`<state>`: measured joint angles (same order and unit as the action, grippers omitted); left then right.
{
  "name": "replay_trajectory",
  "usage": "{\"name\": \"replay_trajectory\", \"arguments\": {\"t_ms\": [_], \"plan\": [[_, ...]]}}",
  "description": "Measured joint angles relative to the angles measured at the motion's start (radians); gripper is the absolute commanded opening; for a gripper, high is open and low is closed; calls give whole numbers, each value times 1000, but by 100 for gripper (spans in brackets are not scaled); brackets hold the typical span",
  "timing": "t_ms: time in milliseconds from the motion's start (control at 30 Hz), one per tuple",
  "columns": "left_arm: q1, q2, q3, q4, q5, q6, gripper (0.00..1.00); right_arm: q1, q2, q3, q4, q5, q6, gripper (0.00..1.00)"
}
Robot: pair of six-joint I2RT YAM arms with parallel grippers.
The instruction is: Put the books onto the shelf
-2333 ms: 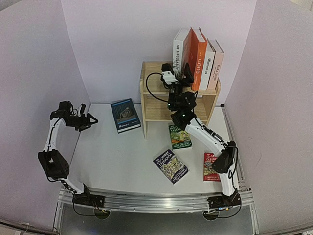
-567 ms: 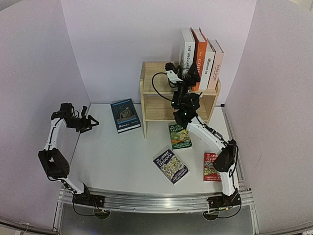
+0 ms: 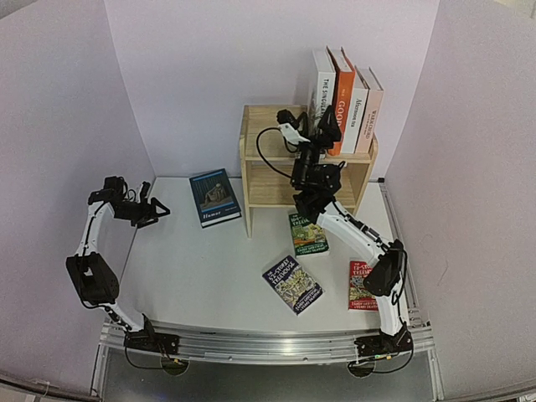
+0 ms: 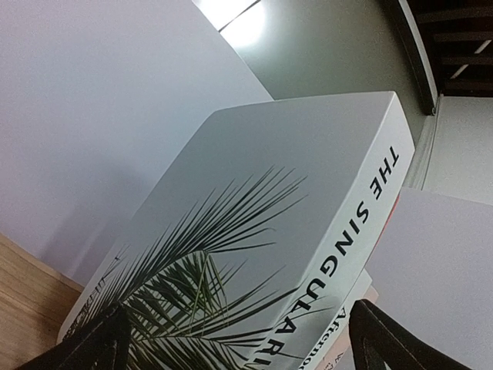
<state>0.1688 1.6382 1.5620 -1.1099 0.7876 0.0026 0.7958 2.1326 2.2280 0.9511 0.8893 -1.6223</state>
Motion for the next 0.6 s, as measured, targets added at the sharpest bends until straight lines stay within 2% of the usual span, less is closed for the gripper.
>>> {"name": "replay_trajectory", "arguments": {"t_ms": [600], "plan": [[0,0,0,0,5,8,82,18,0,2,9,-34,-13,73]]}}
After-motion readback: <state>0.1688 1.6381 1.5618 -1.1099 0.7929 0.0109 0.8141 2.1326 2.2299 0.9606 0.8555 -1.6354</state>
